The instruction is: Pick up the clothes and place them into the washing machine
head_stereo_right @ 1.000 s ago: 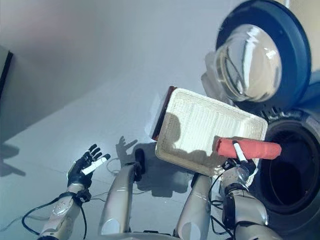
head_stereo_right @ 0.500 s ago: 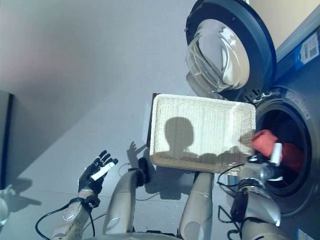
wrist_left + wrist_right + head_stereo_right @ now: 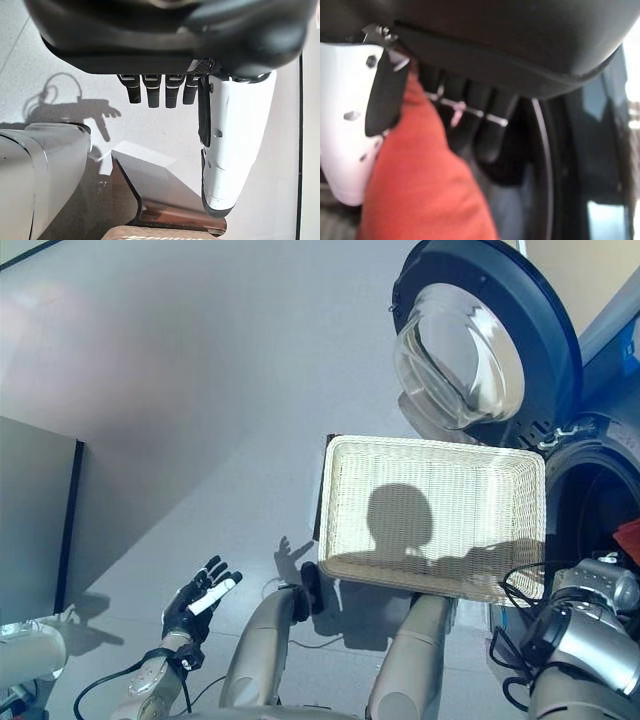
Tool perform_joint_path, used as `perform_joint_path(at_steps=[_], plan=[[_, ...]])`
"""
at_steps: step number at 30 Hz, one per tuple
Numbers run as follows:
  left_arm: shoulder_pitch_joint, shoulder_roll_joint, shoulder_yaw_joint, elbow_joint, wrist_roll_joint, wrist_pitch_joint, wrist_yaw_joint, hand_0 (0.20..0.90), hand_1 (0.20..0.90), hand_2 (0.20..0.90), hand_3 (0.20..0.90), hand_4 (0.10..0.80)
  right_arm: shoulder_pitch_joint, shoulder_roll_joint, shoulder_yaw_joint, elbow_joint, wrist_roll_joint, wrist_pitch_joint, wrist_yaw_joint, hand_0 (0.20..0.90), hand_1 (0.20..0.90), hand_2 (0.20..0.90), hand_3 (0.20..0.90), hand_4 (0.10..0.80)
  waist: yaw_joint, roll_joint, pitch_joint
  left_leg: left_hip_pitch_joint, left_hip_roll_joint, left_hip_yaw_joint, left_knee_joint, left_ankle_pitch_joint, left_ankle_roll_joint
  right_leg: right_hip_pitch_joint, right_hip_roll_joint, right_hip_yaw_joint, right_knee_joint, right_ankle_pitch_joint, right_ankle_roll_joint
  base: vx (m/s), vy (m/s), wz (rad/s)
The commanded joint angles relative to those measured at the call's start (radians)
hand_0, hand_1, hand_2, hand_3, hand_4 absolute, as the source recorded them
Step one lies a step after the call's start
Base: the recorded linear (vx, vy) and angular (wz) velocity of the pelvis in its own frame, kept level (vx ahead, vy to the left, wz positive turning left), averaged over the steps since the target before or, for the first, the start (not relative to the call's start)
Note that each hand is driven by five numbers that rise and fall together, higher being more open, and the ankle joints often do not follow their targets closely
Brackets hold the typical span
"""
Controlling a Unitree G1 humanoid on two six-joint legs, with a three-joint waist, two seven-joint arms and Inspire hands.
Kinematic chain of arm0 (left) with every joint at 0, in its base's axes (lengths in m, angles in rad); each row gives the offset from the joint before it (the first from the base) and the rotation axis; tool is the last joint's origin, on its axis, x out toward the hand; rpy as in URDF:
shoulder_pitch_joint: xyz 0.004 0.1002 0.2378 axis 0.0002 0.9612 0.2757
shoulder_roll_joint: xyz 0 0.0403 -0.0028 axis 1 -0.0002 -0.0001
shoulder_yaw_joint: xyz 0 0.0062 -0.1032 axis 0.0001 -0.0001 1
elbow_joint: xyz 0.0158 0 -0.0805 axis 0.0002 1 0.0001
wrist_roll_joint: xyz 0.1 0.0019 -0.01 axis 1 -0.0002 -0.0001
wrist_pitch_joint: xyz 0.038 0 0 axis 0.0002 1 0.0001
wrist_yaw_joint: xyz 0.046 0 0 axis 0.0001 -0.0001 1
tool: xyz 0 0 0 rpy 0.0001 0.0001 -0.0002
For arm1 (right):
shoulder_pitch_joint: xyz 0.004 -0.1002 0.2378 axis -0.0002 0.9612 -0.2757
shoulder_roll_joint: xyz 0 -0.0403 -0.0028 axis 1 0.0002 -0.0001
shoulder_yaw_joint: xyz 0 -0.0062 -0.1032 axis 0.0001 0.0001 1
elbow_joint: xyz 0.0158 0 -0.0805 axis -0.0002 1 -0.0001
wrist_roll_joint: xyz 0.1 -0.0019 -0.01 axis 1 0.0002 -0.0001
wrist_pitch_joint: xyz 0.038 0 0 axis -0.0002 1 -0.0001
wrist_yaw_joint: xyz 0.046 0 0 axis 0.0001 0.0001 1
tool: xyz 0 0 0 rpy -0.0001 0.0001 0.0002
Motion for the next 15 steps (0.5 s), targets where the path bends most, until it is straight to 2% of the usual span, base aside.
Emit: perform_joint_path(at_steps=[1, 15], plan=[[0.020, 0.034, 0.010, 0.002, -0.019, -0.049, 0.014, 0.900, 0.900, 0.900, 0.900, 0.800, 0.016, -0.129, 0.039, -0.019, -0.011, -0.102, 0.003, 0.900, 0.900, 0.900, 0.900, 0.800, -0.020, -0.016, -0.046, 0.049, 0.074, -0.067, -0.051, -0.009, -0.071, -0.015, -0.016, -0.058, 0.047, 0.088, 0.017, 0.000, 0.000, 0.00], [0.024, 0.029, 0.030, -0.003, -0.029, -0.059, 0.017, 0.900, 0.900, 0.900, 0.900, 0.800, 0.016, -0.052, 0.059, -0.031, -0.026, -0.100, 0.009, 0.900, 0.900, 0.900, 0.900, 0.800, -0.014, -0.024, -0.049, 0.045, 0.069, -0.075, -0.051, 0.003, -0.077, 0.015, -0.020, -0.066, 0.032, 0.097, 0.014, 0.002, 0.000, 0.00]])
